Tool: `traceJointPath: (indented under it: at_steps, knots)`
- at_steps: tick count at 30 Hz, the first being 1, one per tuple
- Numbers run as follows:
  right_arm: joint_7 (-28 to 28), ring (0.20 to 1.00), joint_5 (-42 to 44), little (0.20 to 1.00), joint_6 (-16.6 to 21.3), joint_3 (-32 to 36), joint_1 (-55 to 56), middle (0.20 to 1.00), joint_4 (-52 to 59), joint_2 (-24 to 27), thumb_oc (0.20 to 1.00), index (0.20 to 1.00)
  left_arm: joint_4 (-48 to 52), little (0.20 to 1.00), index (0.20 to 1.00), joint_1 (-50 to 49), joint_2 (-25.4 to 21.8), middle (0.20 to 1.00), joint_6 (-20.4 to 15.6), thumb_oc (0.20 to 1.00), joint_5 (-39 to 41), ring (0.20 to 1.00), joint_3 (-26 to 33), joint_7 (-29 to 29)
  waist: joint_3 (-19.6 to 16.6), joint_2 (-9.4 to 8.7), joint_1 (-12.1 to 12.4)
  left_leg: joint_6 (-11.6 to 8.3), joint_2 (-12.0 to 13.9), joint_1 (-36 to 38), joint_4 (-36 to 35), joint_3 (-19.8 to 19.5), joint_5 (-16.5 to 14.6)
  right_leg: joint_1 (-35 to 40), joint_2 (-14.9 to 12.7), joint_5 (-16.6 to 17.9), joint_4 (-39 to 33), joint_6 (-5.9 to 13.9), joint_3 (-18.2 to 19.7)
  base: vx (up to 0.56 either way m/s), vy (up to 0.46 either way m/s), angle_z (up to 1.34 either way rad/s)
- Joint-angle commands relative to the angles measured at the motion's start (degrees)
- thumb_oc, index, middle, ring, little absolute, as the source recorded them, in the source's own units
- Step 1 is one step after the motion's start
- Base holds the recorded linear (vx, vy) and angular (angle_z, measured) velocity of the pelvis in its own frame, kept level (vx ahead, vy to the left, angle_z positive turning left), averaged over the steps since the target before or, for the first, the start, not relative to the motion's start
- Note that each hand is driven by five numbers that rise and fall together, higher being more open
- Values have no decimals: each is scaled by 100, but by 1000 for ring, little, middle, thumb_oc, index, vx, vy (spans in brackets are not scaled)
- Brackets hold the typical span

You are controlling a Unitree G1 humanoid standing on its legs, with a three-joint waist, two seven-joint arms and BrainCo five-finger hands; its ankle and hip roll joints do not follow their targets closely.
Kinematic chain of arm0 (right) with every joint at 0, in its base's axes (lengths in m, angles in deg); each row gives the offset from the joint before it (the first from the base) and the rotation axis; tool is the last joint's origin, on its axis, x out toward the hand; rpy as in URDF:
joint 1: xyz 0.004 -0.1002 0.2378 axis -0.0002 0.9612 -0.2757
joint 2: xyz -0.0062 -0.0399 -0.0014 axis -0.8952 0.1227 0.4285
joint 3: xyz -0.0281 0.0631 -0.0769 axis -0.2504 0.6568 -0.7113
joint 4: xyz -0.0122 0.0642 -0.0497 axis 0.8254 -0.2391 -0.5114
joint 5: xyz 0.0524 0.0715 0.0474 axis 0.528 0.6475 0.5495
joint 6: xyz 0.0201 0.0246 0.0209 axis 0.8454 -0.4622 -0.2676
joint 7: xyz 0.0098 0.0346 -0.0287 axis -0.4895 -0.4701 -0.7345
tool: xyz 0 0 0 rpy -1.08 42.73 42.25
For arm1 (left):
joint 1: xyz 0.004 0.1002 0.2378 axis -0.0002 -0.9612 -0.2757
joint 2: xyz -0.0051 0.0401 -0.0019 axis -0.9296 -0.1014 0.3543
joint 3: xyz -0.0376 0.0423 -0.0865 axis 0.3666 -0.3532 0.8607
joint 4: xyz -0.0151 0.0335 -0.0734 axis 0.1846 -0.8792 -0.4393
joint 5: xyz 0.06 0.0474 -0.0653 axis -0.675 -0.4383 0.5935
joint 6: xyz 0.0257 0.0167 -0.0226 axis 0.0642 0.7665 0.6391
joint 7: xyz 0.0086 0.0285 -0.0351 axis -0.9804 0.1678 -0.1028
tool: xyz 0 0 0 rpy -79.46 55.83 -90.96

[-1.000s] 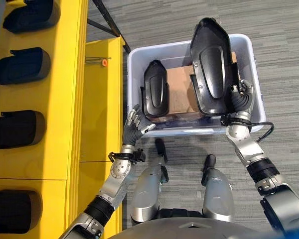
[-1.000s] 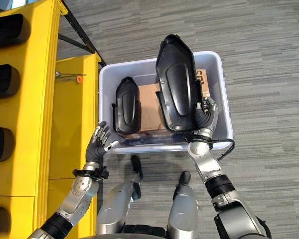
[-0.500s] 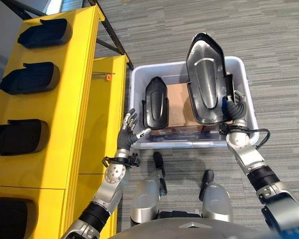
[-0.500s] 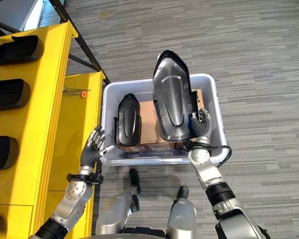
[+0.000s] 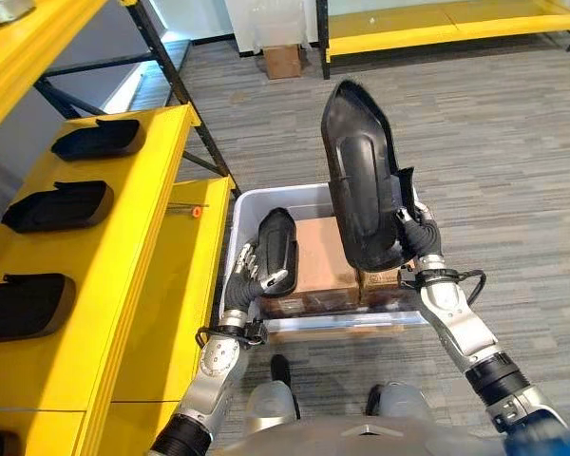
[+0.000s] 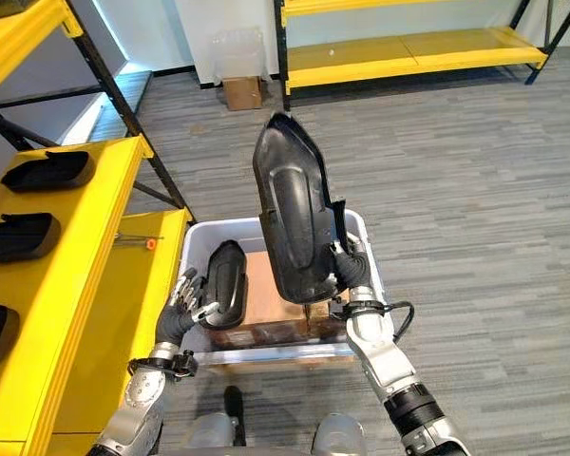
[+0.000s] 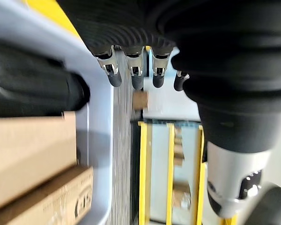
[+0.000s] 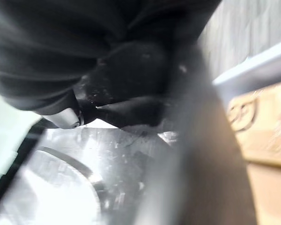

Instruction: Move parts from the plastic box to the shelf.

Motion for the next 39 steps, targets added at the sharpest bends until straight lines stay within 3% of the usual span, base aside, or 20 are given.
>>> traceJointPath:
  at_steps: [1,9,14,15,16,19,23,27,31,33,35,36,39]
  knots:
    - [-65,200,146,200,436,170,-646,200,317,-139,200,200,307,1000,1000,358,-158,1000,-162,1000,-201,1000,178,-124,281,-107,24,-164,151,157,23,-294,-343,575,-79,689,-1049,27,62,-14,-41,-1]
    - [-256,200,160,200,384,148,-765,200,267,-226,200,200,385,1000,1000,304,-210,1000,-96,1000,-76,1000,374,-382,310,-8,167,-206,157,62,70,-488,-264,571,-50,460,-747,-124,-102,-55,-87,7]
    - [-455,200,106,200,211,57,-1001,200,241,-221,200,200,409,1000,1000,137,-146,1000,-209,1000,113,1000,565,-615,475,86,313,-339,367,-123,140,-688,231,413,-76,271,-356,-271,-335,-93,-98,11]
    - [-521,200,80,200,125,29,-1041,200,240,-242,200,200,349,1000,1000,52,-83,1000,-286,1000,118,1000,626,-650,514,111,342,-403,497,-189,126,-590,519,407,-116,238,-297,-297,-480,-99,-69,20]
    - [-467,200,3,200,126,18,-1002,200,272,-264,200,200,262,1000,1000,15,-30,1000,-340,1000,147,1000,655,-523,557,80,303,-451,642,-238,165,-199,705,456,-208,207,-254,-305,-692,-82,-107,32]
    - [-306,200,-37,200,156,-42,-775,200,402,-242,200,200,71,1000,1000,40,70,1000,-549,1000,41,1000,598,-257,564,-71,70,-641,961,-266,560,973,864,599,-436,188,-309,-263,-1254,-178,-84,117]
    - [-483,200,88,200,308,-16,-709,200,417,-194,200,200,248,1000,1000,172,-44,1000,-617,1000,-34,1000,579,-326,427,-279,-37,-485,1101,27,1328,1418,268,462,-660,285,-295,-245,-1496,-245,-1,100]
    - [-683,200,330,200,320,48,-691,200,494,-176,200,200,414,1000,1000,375,-94,1000,-450,1000,-235,1000,560,-291,225,-397,-116,-434,1134,326,1955,1453,-30,305,-667,319,-332,-313,-1558,-202,111,63]
    - [-840,200,593,200,355,71,-604,200,610,-151,200,200,560,1000,1000,455,-193,1000,-455,1000,-733,1000,503,-303,41,-253,-177,-254,796,664,1299,1675,-397,136,-772,410,-248,-141,-1648,-129,296,59]
    - [-776,200,716,200,344,38,-456,200,758,-203,200,200,717,1000,1000,473,-309,1000,-418,1000,-804,1000,439,-230,-29,-176,-181,-141,642,714,794,1859,-567,241,-883,605,-395,70,-1694,-99,379,93]
    - [-771,200,774,200,303,29,-428,200,808,-250,200,200,858,1000,1000,439,-364,1000,-376,1000,-833,1000,418,-279,-63,-165,-130,-67,493,726,569,1853,-721,309,-968,792,-533,220,-1714,-113,432,105]
    - [-867,200,792,200,213,-15,-396,200,915,-327,200,200,1081,1000,1000,384,-482,1000,-340,1000,-1056,1000,439,-489,-98,-146,1,11,289,735,362,1809,-829,440,-1061,1078,-780,385,-1824,-133,487,64]
    - [-982,200,719,200,154,-100,-407,200,992,-397,200,200,1277,1000,1000,317,-579,1000,-296,1000,-1226,1000,501,-645,-96,-153,162,73,136,717,288,1728,-864,523,-1153,1313,-956,503,-1945,-126,328,48]
